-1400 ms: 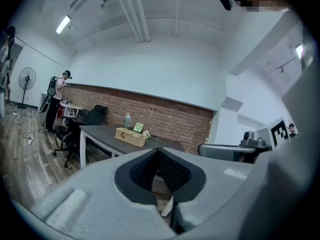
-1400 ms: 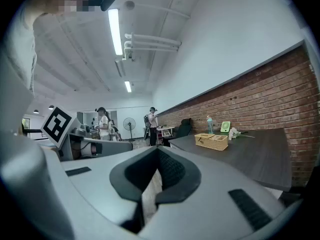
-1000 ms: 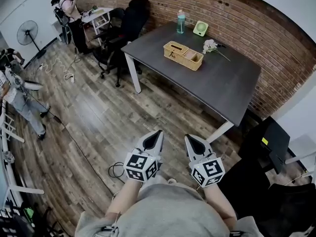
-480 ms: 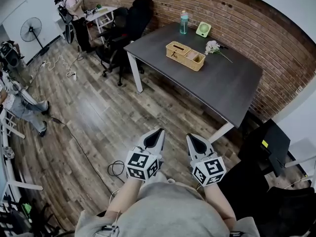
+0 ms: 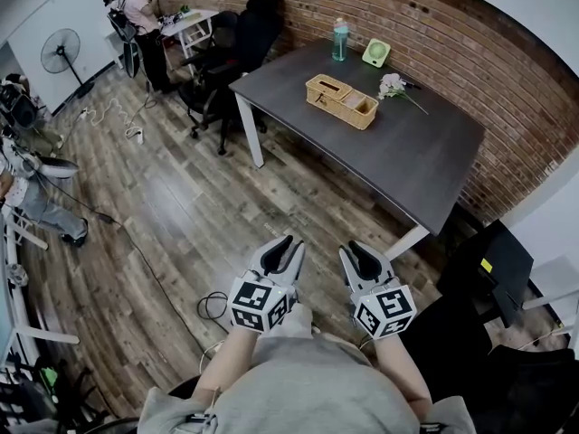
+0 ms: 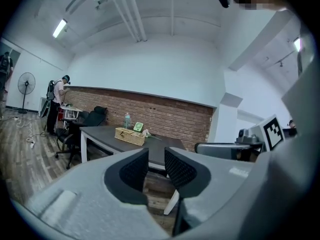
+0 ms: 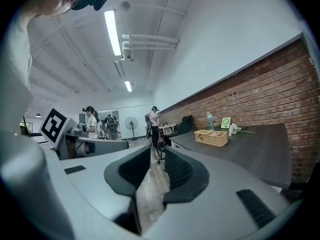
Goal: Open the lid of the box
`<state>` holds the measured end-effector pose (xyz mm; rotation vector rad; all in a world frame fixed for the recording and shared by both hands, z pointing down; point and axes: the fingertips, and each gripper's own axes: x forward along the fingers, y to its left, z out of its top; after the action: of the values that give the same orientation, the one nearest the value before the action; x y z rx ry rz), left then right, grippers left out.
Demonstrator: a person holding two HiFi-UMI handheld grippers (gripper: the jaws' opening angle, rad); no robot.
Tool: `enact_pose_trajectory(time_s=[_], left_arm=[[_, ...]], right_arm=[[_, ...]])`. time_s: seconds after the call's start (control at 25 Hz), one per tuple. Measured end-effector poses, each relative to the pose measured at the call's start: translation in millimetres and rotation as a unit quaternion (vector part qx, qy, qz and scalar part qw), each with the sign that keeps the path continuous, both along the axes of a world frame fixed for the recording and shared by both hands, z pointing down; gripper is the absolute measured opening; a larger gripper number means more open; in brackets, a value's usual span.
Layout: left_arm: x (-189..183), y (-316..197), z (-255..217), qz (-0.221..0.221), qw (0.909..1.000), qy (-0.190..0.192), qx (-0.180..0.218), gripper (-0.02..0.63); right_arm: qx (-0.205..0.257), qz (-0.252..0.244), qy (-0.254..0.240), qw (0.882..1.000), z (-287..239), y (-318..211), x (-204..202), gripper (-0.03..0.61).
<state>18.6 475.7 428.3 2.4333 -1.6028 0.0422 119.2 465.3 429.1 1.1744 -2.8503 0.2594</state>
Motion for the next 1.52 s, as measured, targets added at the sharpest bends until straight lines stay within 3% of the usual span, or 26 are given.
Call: enact_pose_trajectory(time_s=[0.52,0.88,1.52], left_arm=[[-3,-49,3,0.008,0.9998,-0.016,0.007,0.189],[-24,-130,2,0.000,0.9999,-0.006,0.008,0.189],[-77,-287,-13,0.025,0.9997,0.000,0.002,0.187]], right_arm=[[-0.011,0.010,-0.003,1.000,8,-52,-2,0.201],[-0.012,0.009,-0.001,1.000,4,-133,-22,0.202],[-0.010,0.032,-0.014,0.999,-16,-287,-80,0.202]])
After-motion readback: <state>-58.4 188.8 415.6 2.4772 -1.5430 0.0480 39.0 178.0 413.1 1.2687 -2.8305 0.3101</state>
